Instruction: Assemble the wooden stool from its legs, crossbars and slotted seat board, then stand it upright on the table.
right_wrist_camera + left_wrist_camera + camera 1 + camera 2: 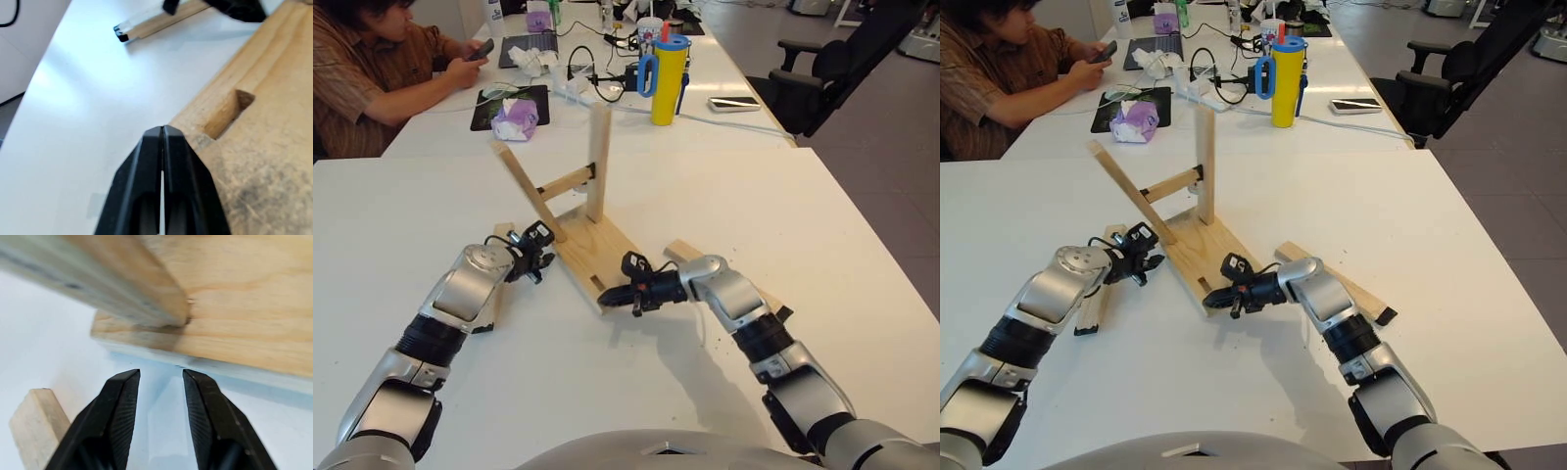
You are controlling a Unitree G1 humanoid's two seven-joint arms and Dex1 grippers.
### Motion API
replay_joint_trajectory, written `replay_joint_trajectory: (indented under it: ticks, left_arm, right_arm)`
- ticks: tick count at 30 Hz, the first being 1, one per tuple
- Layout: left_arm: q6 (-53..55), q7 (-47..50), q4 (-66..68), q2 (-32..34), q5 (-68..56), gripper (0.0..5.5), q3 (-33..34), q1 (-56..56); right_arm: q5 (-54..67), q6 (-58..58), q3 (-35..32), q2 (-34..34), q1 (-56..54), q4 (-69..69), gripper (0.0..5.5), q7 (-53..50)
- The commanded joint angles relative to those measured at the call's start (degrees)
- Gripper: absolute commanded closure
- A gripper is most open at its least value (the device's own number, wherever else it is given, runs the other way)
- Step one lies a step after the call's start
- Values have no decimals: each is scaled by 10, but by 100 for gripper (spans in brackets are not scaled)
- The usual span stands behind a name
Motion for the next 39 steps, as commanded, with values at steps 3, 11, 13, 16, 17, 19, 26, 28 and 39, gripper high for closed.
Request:
replay_joint_trajectory:
  ticks: [3, 11, 13, 16, 17, 19, 26, 28, 39]
  left_arm:
    - [-44, -16, 69, -37, 23, 386, -1, -31]
    - [-78, -21, 94, -90, 35, 386, -9, -9]
    - [-87, -12, 80, -79, 36, 386, 17, -6]
    - [-84, 6, 17, -68, 3, 386, 98, 3]
    - [-71, 10, -17, -61, -13, 386, 136, 9]
    - [-31, 18, -82, -49, -46, 386, 210, 20]
    - [92, 30, -148, -33, -145, 386, 411, 107]
    - [109, 23, -164, -39, -162, 386, 426, 152]
    - [125, 27, -110, -37, -190, 386, 423, 190]
  right_arm:
    - [15, 57, 20, 26, 50, -25, 550, -61]
    - [34, 22, -23, 53, 44, -21, 550, -118]
    - [50, 3, -53, 64, 46, -36, 550, -132]
    - [84, -20, -103, 80, 55, -74, 550, -155]
    - [99, -20, -121, 84, 61, -93, 550, -164]
    - [124, -13, -149, 89, 78, -134, 550, -187]
    - [171, 48, -252, 127, 155, -264, 550, -355]
    - [190, 63, -268, 130, 168, -285, 550, -377]
    - [200, 47, -285, 117, 207, -310, 550, -430]
